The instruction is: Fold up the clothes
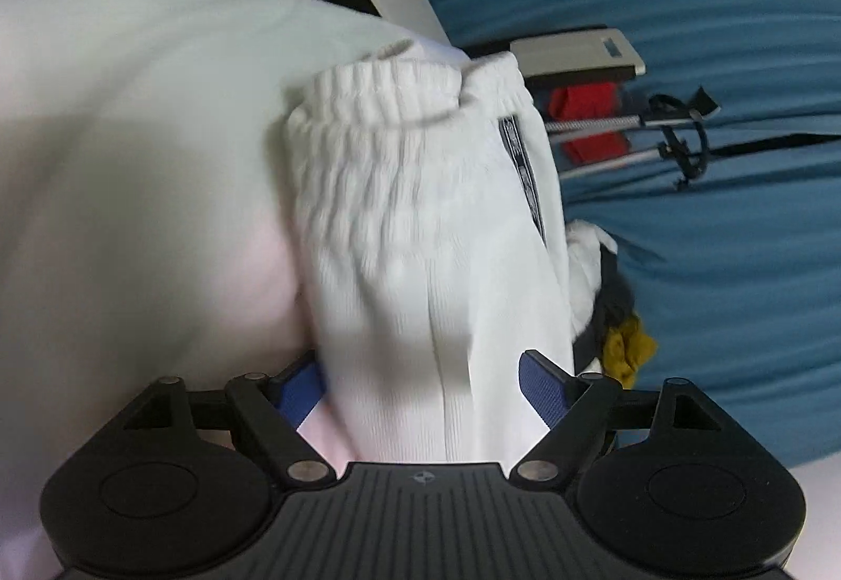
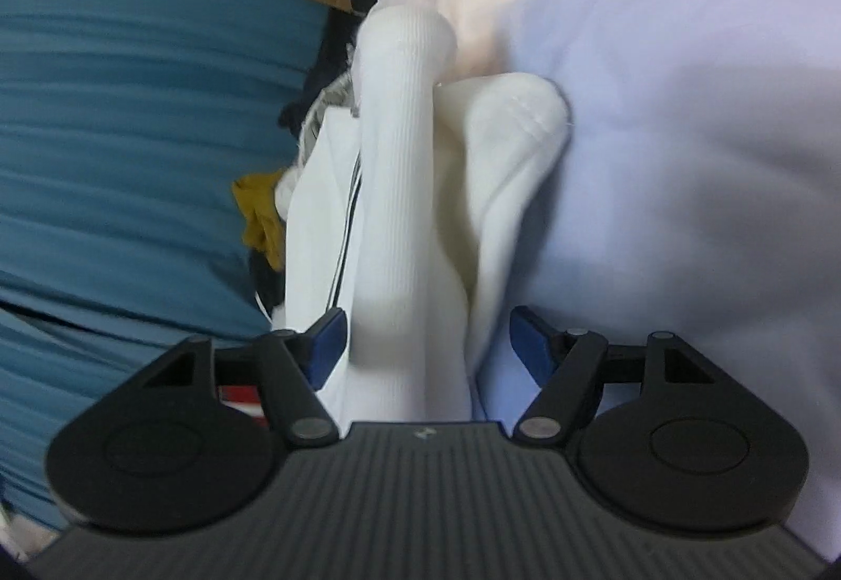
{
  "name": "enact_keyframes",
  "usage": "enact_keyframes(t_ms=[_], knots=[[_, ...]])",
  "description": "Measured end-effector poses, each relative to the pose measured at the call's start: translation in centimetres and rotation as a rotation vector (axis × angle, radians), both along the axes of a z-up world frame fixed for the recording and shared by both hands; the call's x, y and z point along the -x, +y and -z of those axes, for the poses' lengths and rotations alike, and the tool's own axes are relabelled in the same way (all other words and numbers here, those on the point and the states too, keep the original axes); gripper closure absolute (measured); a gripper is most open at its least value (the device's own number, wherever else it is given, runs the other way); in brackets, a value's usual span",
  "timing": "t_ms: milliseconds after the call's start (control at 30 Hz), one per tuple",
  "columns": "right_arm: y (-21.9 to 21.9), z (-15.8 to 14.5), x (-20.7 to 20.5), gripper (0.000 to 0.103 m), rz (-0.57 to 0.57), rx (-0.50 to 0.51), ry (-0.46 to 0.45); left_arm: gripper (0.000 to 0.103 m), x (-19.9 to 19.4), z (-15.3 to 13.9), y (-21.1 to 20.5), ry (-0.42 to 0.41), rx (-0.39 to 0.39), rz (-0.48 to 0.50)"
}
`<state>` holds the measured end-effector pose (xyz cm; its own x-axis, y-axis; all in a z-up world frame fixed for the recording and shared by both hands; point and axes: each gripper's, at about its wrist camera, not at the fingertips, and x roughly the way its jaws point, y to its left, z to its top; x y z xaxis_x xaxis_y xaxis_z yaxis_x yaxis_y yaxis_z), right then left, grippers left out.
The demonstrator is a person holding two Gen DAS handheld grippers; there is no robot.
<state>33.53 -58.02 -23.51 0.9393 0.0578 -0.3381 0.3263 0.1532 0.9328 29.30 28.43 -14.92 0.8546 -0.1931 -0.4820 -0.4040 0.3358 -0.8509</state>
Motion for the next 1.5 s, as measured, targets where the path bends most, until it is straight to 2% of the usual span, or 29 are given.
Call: enact_keyframes(t_ms=[100, 133, 167, 200, 233, 267, 333, 433, 500, 667, 800, 900, 1033, 1100, 1167, 1267, 1333, 1367, 1500], knots=[[0.3, 0.6, -1.6, 0.035, 0.018, 0.081, -0.063, 0.029, -1.9, -0.6, -0.1, 0.024, -0.059, -0.041], [0.4, 0.5, -2.0, 0.035, 0.021, 0.107, -0.069, 0.042, -2.5, -0.9, -0.2, 0.043, -0.092, -0.049], [0.3, 0.3, -2.4, 0.039, 0.019, 0.135, -0.063, 0.065, -3.2, -1.3, -0.3, 0.078, -0.126, -0.057], [0.2, 0.1, -2.8, 0.053, 0.015, 0.164, -0.052, 0.075, -3.9, -1.6, -0.3, 0.114, -0.161, -0.065], [0.1, -0.2, -3.2, 0.064, 0.011, 0.193, -0.041, 0.084, -4.0, -2.0, -0.3, 0.124, -0.161, -0.075], [-0.1, -0.1, -3.3, 0.084, 0.008, 0.202, -0.036, 0.088, -4.1, -2.3, -0.2, 0.131, -0.158, -0.086], [-0.2, 0.1, -3.2, 0.086, 0.019, 0.189, -0.043, 0.092, -3.6, -3.8, -0.4, 0.124, -0.176, -0.106], [0.8, -1.0, -2.4, 0.088, 0.041, 0.258, -0.039, 0.093, -2.4, -6.9, -0.7, 0.08, -0.226, -0.124], [1.3, -1.9, -1.3, 0.089, 0.047, 0.264, -0.033, 0.094, -1.3, -8.8, -0.6, 0.053, -0.239, -0.121], [0.7, -3.3, 2.8, 0.089, 0.018, 0.225, -0.015, 0.094, 2.1, -12.7, 0.4, 0.023, -0.248, -0.095], [-0.3, -2.5, 6.9, 0.089, -0.035, 0.164, 0.048, 0.094, 5.9, -14.4, 1.3, 0.043, -0.325, -0.017], [-0.7, -1.5, 9.2, 0.089, -0.055, 0.116, 0.082, 0.094, 9.6, -13.6, 2.0, 0.081, -0.327, 0.027], [-1.4, -2.1, 12.3, 0.089, -0.026, 0.056, 0.053, 0.094, 13.2, -10.8, 2.7, 0.142, -0.286, 0.043], [-1.2, -3.2, 13.0, 0.09, -0.028, 0.119, 0.031, 0.094, 14.6, -9.0, 2.9, 0.162, -0.28, 0.043], [-1.0, -3.8, 12.9, 0.09, -0.047, 0.21, 0.051, 0.093, 14.8, -7.5, 3.0, 0.191, -0.293, 0.05], [-2.0, -0.9, 13.8, 0.09, -0.041, 0.136, 0.089, 0.091, 14.9, -6.1, 3.0, 0.242, -0.288, 0.054], [-2.4, 0.8, 13.7, 0.09, -0.042, 0.095, 0.103, 0.087, 15.3, -6.3, 2.6, 0.239, -0.321, 0.065], [-2.4, 1.1, 13.6, 0.09, -0.05, 0.102, 0.096, 0.083, 15.5, -6.5, 2.4, 0.24, -0.344, 0.074], [-2.2, 0.8, 13.1, 0.089, -0.07, 0.144, 0.086, 0.076, 16.9, -7.4, 1.4, 0.265, -0.423, 0.146]])
